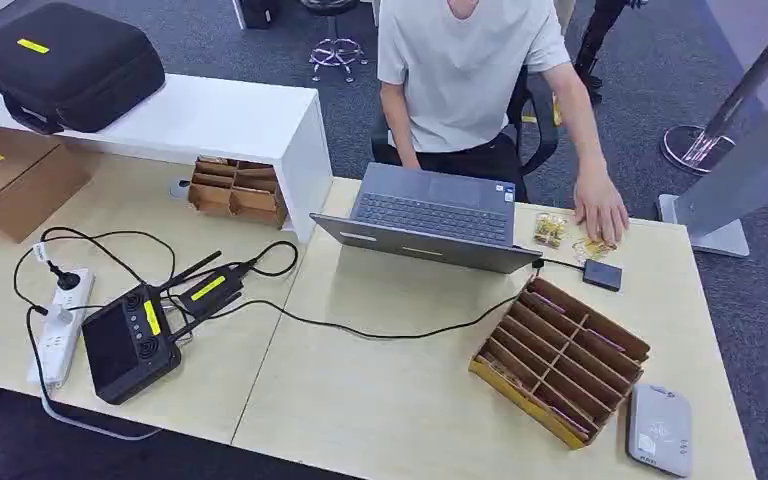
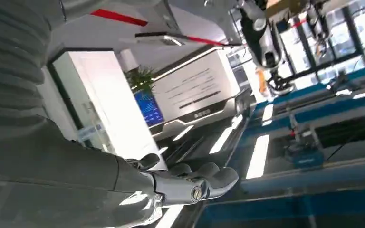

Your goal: Pass the card to the sensor for recognition and then transmit it.

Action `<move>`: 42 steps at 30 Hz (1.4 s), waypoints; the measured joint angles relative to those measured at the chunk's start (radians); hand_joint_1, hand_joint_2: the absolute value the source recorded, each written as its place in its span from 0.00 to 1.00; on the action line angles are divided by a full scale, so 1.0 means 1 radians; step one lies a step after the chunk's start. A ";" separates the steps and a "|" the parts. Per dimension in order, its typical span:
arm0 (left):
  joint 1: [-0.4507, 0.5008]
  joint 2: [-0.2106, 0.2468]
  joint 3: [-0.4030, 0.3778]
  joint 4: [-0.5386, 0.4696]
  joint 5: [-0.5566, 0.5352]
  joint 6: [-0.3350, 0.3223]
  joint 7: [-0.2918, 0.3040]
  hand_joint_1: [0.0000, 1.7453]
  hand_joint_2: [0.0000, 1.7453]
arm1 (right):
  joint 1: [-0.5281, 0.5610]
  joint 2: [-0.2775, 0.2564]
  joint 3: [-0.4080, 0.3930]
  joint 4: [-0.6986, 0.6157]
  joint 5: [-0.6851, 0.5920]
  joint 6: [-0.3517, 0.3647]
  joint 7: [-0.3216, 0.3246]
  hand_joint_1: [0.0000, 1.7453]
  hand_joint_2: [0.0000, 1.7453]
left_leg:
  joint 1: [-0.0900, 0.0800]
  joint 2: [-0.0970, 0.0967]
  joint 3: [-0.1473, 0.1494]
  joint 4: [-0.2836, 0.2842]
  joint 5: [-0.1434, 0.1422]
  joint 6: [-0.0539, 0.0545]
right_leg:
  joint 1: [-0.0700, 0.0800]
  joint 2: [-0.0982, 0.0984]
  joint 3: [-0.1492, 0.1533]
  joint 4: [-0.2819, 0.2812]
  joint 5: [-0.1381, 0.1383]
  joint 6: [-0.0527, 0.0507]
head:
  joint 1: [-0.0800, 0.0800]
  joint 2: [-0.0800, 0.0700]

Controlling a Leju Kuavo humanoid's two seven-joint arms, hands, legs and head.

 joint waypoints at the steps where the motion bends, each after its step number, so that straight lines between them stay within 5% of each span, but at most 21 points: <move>1: -0.001 0.000 -0.001 0.000 -0.005 0.000 0.000 0.00 1.00 | -0.013 0.000 0.029 -0.009 0.011 -0.002 0.000 0.00 1.00 | 0.000 0.000 0.000 0.000 0.000 0.000 | 0.000 0.000 0.000 0.000 0.000 0.000 | 0.000 0.000; 7: -0.003 0.000 -0.014 0.002 -0.013 0.002 -0.002 0.00 1.00 | -0.028 0.000 0.118 -0.048 0.032 -0.006 -0.002 0.00 1.00 | 0.000 -0.003 -0.001 0.000 0.000 0.000 | 0.000 -0.002 0.000 0.000 0.000 0.000 | 0.000 0.000; 21: -0.002 -0.002 -0.016 0.002 -0.014 0.016 -0.022 0.00 1.00 | -0.024 0.000 0.148 -0.069 0.047 0.003 -0.014 0.00 1.00 | 0.000 -0.002 0.000 0.000 0.000 0.000 | 0.000 -0.002 0.000 0.000 0.000 0.000 | 0.000 0.000; 30: -0.003 -0.010 -0.017 0.008 -0.015 0.027 -0.038 0.00 1.00 | 0.147 0.027 0.158 -0.256 0.211 0.002 -0.048 0.00 1.00 | 0.000 -0.002 0.000 0.000 0.000 0.000 | 0.000 -0.002 0.000 0.000 0.000 0.000 | 0.000 0.000; 34: -0.003 -0.010 -0.020 0.009 -0.022 0.026 -0.029 0.00 1.00 | 0.139 0.046 0.246 -0.307 0.326 -0.044 -0.048 0.00 1.00 | 0.000 -0.002 -0.001 0.000 0.000 0.000 | 0.000 -0.001 0.000 0.000 0.000 0.000 | 0.000 0.000; 42: -0.012 -0.010 -0.039 0.009 -0.036 0.031 -0.027 0.00 1.00 | -0.143 0.121 0.671 -0.241 0.478 -0.110 -0.005 0.00 1.00 | 0.001 -0.001 0.001 0.000 0.002 0.000 | 0.000 0.002 0.000 0.000 0.002 0.001 | 0.000 0.000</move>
